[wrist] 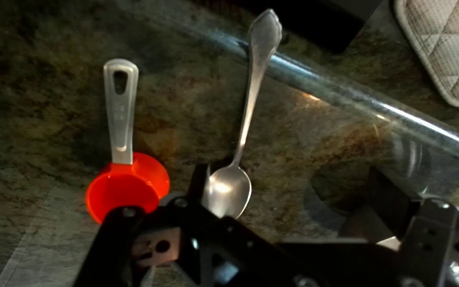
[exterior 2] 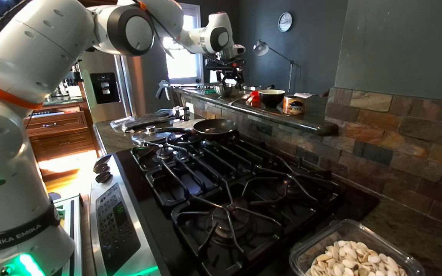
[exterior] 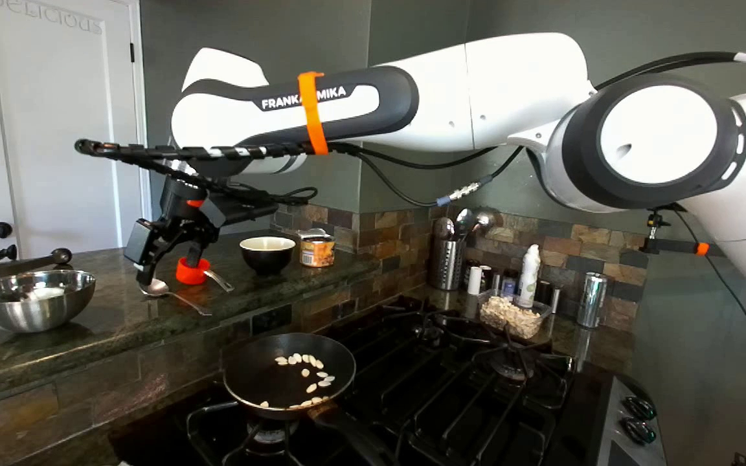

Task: Use the silver spoon to put some contents from the pan in the black and white bowl then place the spoon back on the counter.

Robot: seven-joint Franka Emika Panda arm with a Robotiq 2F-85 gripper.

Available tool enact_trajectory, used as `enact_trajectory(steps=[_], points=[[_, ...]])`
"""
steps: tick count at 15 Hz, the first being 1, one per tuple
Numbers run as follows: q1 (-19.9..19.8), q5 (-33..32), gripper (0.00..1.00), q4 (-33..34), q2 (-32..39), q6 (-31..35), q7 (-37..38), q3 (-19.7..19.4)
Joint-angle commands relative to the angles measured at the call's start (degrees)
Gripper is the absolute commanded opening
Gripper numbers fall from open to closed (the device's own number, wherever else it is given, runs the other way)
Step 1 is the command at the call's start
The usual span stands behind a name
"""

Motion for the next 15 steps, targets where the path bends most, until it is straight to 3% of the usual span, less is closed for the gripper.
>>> enact_trajectory(steps=[1,15], points=[[0.1,0.4,1.00,-3.2,-4.1,-4.8,4.7,-0.6],[0.6,-6.0,1.00,-30.7,-26.9,0.0,15.6,-2.0]])
